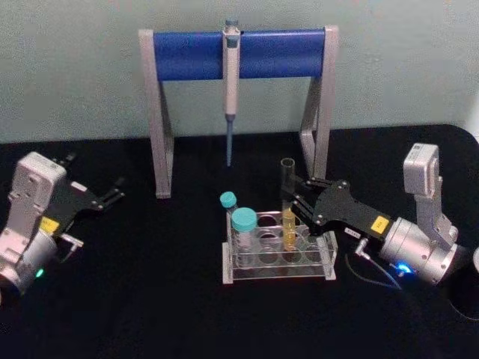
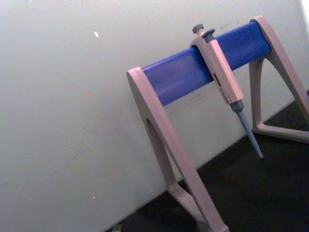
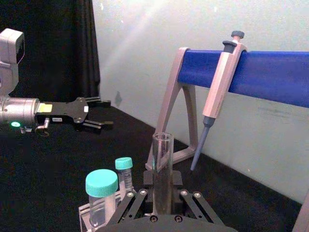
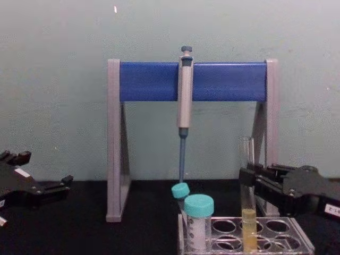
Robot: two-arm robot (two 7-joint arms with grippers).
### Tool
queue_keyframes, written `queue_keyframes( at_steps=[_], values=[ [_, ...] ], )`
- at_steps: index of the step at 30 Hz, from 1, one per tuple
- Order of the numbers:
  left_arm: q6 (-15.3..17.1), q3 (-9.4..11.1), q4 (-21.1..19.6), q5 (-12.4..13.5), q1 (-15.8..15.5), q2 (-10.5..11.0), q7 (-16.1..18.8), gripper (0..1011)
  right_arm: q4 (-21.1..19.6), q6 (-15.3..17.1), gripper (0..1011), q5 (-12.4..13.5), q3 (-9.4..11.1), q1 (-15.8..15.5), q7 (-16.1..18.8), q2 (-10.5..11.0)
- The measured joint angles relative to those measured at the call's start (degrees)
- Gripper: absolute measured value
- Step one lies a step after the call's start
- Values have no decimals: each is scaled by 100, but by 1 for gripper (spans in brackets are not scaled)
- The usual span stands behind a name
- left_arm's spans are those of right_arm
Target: Pick up the test tube from the test tube rack, shake it, then place it back into the test tube rack.
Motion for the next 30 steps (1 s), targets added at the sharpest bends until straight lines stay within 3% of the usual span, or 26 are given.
queue_keyframes(
  at_steps=[18,30],
  values=[
    [0,0,0,0,0,0,0,1001,2,9,238,1,1,-1,10,1],
    [0,0,0,0,0,0,0,1002,3,10,622,-1,1,-1,12,0]
  ],
)
